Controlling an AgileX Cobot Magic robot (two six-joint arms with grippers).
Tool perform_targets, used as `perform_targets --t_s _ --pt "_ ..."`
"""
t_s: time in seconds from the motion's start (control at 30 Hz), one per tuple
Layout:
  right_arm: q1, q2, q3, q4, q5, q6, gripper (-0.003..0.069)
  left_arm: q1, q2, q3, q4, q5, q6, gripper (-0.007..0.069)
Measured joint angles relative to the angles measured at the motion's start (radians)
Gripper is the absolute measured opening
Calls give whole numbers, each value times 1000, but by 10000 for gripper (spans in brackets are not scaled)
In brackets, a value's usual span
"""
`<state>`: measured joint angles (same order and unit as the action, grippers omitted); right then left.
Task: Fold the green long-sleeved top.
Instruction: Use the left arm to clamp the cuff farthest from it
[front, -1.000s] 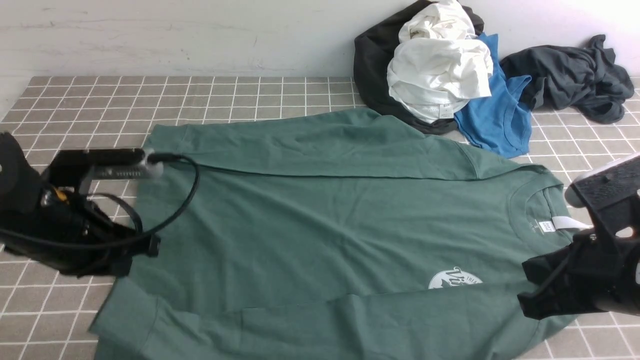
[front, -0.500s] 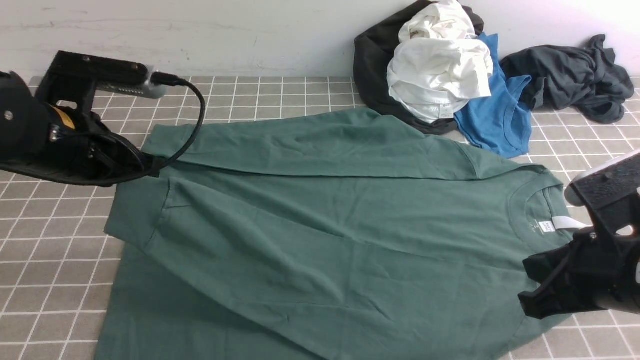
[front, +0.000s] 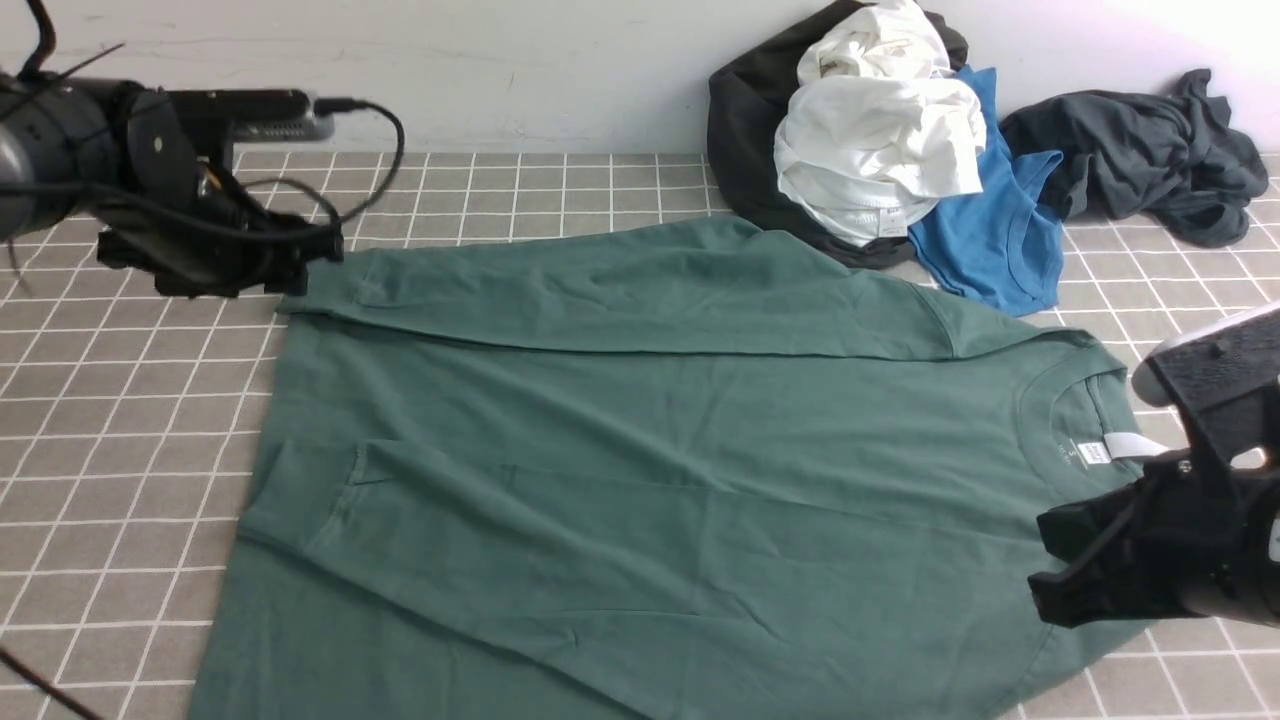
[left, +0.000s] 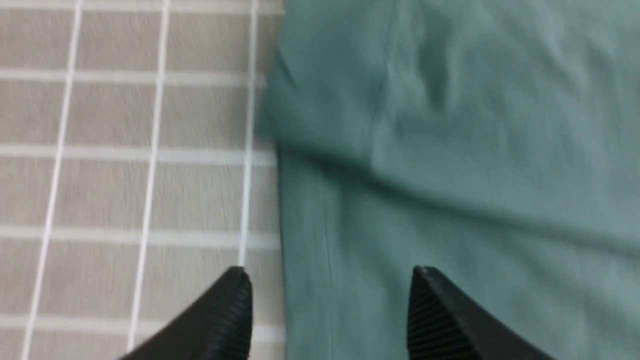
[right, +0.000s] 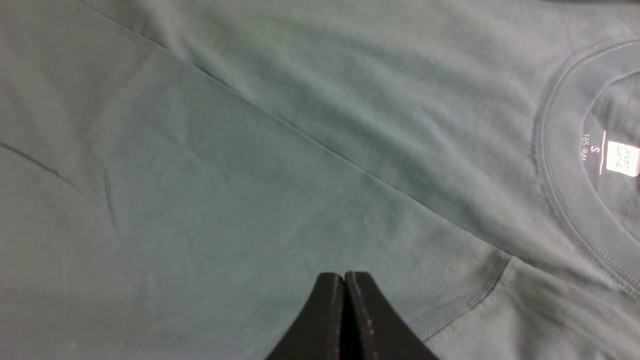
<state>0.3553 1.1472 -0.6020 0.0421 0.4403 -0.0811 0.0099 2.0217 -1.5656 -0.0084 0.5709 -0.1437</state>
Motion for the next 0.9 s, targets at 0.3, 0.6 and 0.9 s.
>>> perform_targets --t_s 0.3,0.6,0.9 --pt "0 0 0 7 -8 0 -10 45 292 -306 -7 66 -144 396" --pt "0 0 0 -4 -36 0 -10 48 403 -432 -74 62 -150 119" --pt "0 0 0 -8 -38 -1 -10 43 268 -432 -86 203 -27 13"
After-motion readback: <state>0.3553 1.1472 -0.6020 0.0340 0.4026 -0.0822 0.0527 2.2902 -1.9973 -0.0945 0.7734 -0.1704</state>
